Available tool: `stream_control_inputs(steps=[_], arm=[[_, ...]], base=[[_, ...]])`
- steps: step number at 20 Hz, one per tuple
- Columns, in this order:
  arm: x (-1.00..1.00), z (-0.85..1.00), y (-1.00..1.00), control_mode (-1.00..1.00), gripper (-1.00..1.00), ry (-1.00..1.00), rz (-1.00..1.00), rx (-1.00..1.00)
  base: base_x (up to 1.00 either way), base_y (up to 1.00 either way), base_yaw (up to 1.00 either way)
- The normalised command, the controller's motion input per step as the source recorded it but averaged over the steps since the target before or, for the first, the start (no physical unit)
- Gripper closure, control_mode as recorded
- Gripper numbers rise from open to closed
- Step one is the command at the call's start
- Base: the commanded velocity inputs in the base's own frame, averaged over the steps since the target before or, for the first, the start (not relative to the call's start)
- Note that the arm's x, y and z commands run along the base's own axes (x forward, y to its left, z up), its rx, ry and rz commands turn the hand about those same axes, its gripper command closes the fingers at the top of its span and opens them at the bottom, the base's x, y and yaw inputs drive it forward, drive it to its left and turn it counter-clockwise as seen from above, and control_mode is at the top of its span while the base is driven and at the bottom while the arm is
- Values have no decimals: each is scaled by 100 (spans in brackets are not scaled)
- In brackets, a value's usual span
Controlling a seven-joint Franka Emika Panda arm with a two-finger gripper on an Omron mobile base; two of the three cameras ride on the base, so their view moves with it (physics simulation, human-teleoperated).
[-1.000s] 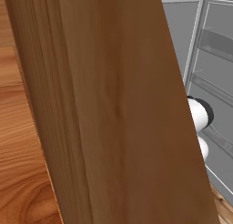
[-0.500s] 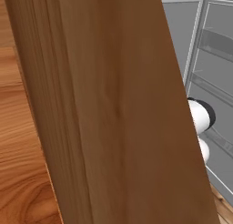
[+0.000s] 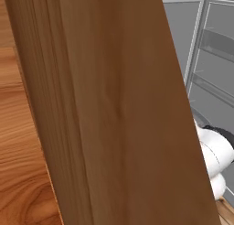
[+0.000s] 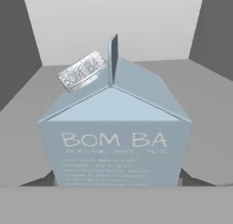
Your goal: Take a sugar cube from the saucer and place it inside the coffee. Then, grab milk from the fridge and place it next to the coffee on the counter to sweeten the coffee.
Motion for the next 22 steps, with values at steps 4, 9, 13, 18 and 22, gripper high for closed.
stream_control_inputs(steps=[4, 9, 13, 18, 22], arm=[[-100, 64, -45, -100, 100, 11, 0, 0], [-99, 61, -59, -100, 100, 14, 0, 0], [-86, 38, -67, -100, 100, 10, 3, -2], [-64, 29, -34, -100, 100, 13, 1, -12], [-46, 12, -32, -100, 100, 5, 0, -13]], base=[[0, 0, 0], [0, 0, 0], [0, 0, 0], [0, 0, 0], [0, 0, 0]])
